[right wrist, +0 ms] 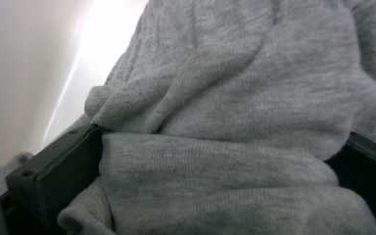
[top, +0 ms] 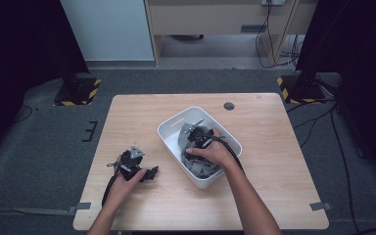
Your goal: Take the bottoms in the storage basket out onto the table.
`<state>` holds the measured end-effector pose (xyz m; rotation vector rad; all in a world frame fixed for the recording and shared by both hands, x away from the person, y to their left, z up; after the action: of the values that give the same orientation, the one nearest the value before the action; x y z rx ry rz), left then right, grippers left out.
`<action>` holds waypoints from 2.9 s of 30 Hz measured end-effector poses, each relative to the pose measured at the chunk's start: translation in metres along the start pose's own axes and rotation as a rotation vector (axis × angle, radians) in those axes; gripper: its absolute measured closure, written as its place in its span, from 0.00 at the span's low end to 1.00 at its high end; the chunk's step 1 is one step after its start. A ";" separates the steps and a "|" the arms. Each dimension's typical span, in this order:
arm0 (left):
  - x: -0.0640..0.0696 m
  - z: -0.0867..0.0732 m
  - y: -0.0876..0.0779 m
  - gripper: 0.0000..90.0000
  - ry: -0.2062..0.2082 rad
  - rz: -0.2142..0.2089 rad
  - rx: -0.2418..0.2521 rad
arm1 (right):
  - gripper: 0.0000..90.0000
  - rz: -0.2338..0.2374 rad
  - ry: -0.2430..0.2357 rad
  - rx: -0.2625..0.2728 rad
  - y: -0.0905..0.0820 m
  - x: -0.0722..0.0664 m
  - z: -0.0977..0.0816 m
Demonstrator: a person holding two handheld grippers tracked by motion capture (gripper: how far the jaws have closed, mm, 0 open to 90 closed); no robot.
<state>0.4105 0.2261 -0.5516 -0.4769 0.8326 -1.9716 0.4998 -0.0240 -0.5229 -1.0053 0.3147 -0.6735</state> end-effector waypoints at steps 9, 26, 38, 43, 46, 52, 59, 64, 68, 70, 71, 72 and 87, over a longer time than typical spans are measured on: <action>0.000 0.000 0.000 0.00 0.000 0.000 0.000 | 0.03 -0.021 -0.001 -0.016 0.003 -0.001 0.000; 0.000 0.000 0.000 0.00 0.000 0.000 0.000 | 0.32 -0.045 0.029 -0.007 -0.001 0.004 -0.002; 0.000 0.000 0.000 0.00 0.000 0.000 0.000 | 0.52 -0.040 0.000 0.000 -0.005 0.007 -0.003; 0.000 0.000 0.000 0.00 0.000 0.000 0.000 | 0.58 -0.045 -0.008 -0.015 -0.007 0.006 0.000; 0.000 0.000 0.000 0.00 0.000 0.000 0.000 | 0.61 -0.037 -0.012 -0.017 -0.008 0.006 0.002; 0.000 0.000 0.000 0.00 0.000 0.000 0.000 | 0.63 -0.025 0.006 0.008 -0.008 0.009 0.004; 0.000 0.000 0.000 0.00 0.003 -0.003 0.000 | 0.62 -0.027 0.004 0.015 -0.006 0.009 0.007; 0.000 0.001 0.001 0.00 0.005 -0.005 -0.001 | 0.50 0.005 0.051 0.035 -0.007 0.010 0.006; 0.000 0.001 0.001 0.00 0.005 -0.005 -0.001 | 0.34 0.038 0.110 0.054 -0.009 0.012 0.007; 0.000 0.001 0.001 0.00 0.005 -0.005 -0.001 | 0.21 0.065 0.147 0.077 -0.012 0.012 0.010; 0.000 0.001 0.001 0.00 0.005 -0.005 -0.001 | 0.21 0.065 0.147 0.077 -0.012 0.012 0.010; 0.000 0.001 0.001 0.00 0.005 -0.005 -0.001 | 0.12 0.082 0.162 0.083 -0.013 0.011 0.010; 0.001 0.001 0.001 0.00 0.006 -0.005 0.000 | 0.19 -0.022 0.026 -0.012 0.007 0.000 0.006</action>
<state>0.4114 0.2250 -0.5516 -0.4743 0.8359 -1.9787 0.5059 -0.0177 -0.5253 -1.0135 0.3312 -0.7054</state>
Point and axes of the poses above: each handheld gripper's, and its own axes: y roughly forward along the jaws, z roughly out of its top, x roughly to its right, the point moved 2 cm from there along y, roughly forward along the jaws
